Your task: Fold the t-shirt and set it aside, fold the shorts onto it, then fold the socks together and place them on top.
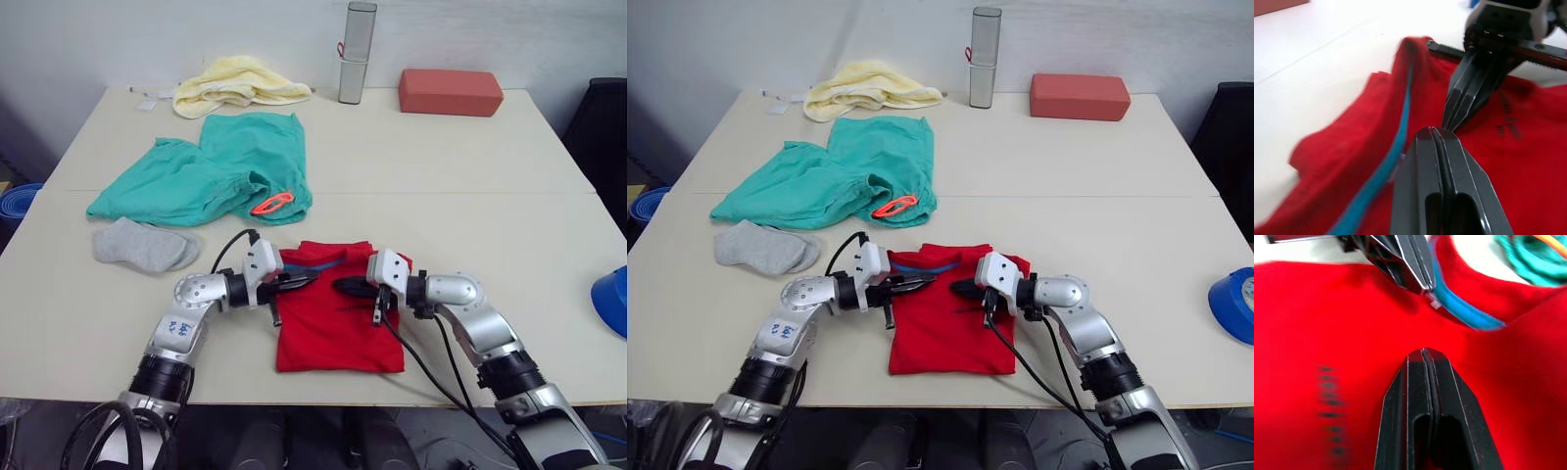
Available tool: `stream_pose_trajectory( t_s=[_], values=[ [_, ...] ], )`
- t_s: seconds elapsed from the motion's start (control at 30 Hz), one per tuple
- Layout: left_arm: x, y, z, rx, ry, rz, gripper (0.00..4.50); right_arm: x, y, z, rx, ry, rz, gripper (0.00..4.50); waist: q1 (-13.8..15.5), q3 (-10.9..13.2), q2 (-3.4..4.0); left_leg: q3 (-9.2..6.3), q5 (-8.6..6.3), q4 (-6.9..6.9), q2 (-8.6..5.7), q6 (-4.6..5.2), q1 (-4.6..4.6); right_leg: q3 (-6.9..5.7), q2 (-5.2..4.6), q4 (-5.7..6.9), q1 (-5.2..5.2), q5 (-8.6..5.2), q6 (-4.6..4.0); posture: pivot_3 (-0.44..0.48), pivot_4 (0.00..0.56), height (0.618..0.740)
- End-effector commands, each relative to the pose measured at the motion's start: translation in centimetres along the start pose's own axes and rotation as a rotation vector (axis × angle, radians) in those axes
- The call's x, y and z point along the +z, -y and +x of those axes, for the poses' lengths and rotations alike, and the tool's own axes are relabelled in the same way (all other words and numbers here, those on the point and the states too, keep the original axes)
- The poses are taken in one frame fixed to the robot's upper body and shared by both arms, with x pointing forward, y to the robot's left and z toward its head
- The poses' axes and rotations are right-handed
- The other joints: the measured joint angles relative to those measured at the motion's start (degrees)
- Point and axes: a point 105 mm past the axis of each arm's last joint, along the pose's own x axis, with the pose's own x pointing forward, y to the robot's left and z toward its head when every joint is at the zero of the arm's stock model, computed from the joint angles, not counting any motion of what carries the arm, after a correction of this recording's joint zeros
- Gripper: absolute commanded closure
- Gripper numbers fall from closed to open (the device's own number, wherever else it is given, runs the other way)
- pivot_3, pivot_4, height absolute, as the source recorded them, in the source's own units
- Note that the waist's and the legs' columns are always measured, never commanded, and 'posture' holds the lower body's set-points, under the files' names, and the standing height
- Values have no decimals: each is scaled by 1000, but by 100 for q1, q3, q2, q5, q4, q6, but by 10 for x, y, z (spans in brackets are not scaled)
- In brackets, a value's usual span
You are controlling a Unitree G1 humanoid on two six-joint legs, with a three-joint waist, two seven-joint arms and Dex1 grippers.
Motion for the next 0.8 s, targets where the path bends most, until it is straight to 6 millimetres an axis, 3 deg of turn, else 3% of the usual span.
stream_pose_trajectory(
  t_s=[0.03,0.2,0.37,0.4,0.53,0.63,0.73,0.8],
  values=[
    [8,-17,3,106,27,20,4463,4,25,-7,-127,37,38,4500,-1,0,0,1,2,1,0,-1,-4,1,0,4,-5,0,0,0,150,740],
    [0,-30,3,210,-3,-14,4463,-8,56,-19,-321,8,141,4500,-17,0,0,10,9,0,4,-10,-9,6,4,11,-20,1,1,0,150,740],
    [-6,-36,-2,267,-21,-8,4463,-17,73,-40,-448,-33,161,4500,-9,-1,-1,12,11,0,3,-10,-11,9,2,13,-23,1,1,0,150,740],
    [-3,-40,-5,292,-7,8,4463,-15,77,-45,-468,-18,166,4500,-9,-1,-1,12,11,0,2,-10,-11,9,2,13,-24,1,2,0,150,740],
    [39,-50,-23,367,227,13,4463,11,81,-70,-482,146,255,4500,2,-1,-1,13,11,0,3,-9,-19,9,1,12,-28,1,2,0,150,740],
    [52,-23,-37,186,255,61,4500,23,66,-84,-386,168,302,3967,-3,-2,1,10,11,-4,5,-9,-28,7,1,13,-34,1,2,0,150,740],
    [50,12,-60,-25,220,132,3879,20,46,-101,-305,93,439,2899,-31,-3,3,12,9,-10,9,-8,-27,11,2,9,-31,1,2,0,150,740],
    [48,20,-75,-68,203,131,3278,11,34,-114,-282,-16,579,2188,-20,-2,3,12,7,-12,10,-8,-22,13,0,0,-29,1,2,0,150,740]
  ],
)
